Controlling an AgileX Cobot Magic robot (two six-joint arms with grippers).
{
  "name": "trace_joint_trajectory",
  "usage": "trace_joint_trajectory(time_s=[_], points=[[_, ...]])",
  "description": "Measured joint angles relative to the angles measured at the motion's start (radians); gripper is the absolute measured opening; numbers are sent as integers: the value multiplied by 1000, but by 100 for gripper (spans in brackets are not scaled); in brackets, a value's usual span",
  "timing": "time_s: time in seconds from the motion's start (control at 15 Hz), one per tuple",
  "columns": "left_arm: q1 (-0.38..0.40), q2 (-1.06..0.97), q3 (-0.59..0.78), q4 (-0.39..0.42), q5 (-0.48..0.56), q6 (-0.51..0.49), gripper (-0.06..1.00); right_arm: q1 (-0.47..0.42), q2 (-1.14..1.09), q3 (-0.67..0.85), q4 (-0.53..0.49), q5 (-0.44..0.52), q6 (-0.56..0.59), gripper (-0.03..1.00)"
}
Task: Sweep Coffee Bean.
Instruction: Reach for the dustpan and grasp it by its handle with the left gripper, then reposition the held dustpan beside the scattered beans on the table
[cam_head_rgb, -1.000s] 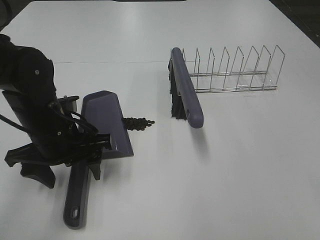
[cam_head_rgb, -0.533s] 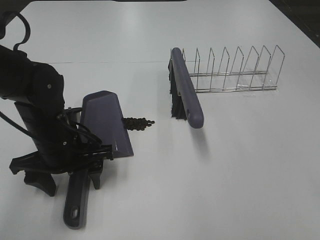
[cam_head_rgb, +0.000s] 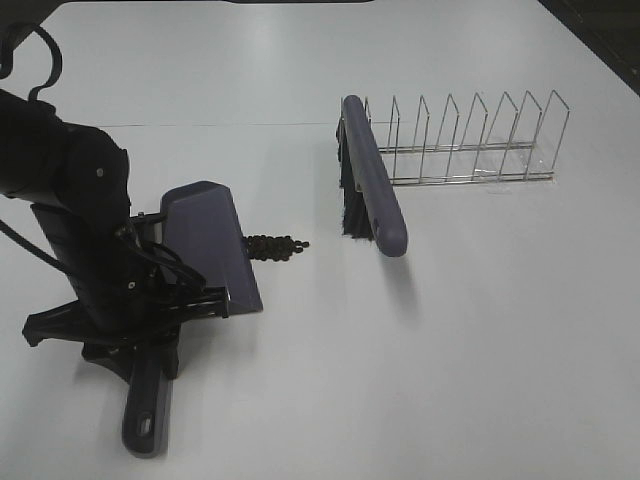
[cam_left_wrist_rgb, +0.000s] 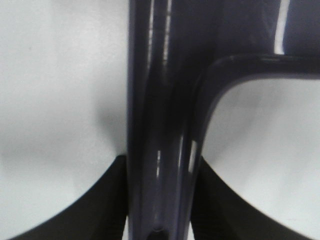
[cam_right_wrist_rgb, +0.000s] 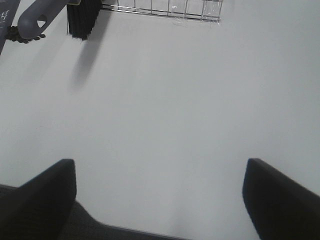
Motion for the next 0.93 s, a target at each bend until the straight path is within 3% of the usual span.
trace_joint_trajectory(time_s=[0.73,0.93], points=[[0,1,-1,7,14,40,32,0,0,0,0,0,0,79],[0,-13,0,70,40,42,32,0,0,0,0,0,0,79]])
